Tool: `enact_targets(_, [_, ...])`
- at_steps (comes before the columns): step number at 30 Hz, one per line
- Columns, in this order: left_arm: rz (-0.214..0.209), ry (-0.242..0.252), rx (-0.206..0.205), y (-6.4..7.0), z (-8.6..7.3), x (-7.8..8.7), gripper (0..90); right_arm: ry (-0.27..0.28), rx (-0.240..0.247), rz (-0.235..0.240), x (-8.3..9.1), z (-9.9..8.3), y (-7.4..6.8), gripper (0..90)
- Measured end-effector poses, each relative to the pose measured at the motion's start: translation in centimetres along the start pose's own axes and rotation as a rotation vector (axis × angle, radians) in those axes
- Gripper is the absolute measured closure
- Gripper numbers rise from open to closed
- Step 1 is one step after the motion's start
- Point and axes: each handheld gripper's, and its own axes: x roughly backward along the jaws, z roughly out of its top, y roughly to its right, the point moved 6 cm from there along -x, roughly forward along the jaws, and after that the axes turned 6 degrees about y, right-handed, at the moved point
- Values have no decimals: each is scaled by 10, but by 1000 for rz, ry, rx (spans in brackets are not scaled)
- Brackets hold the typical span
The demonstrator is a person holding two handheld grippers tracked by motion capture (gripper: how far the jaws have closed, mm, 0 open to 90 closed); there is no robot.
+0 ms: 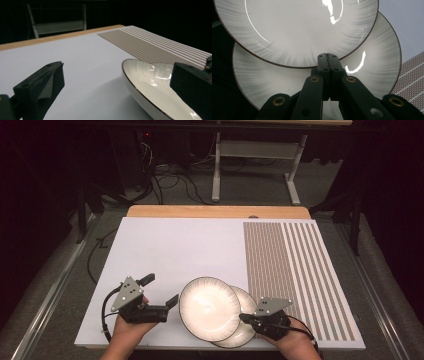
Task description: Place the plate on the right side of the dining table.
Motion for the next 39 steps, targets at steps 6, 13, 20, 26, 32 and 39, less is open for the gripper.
enact_targets(6, [-82,-108,23,19,-12,-14,2,-10,9,3,0,0,0,900])
enact_targets(13, [-147,-238,72,36,-26,-26,9,-8,13,0,0,0,0,900])
enact_targets(20, [-229,-389,153,44,-44,-35,17,-8,16,-2,0,0,1,900])
enact_targets(26, [-250,-408,225,46,-46,-36,94,-1,17,-3,-1,0,0,900])
enact_targets(32, [-241,-422,266,46,-45,-38,181,-7,11,-8,0,0,-1,900])
enact_targets(39, [-219,-421,296,44,-44,-38,302,-2,10,-10,0,0,-1,900])
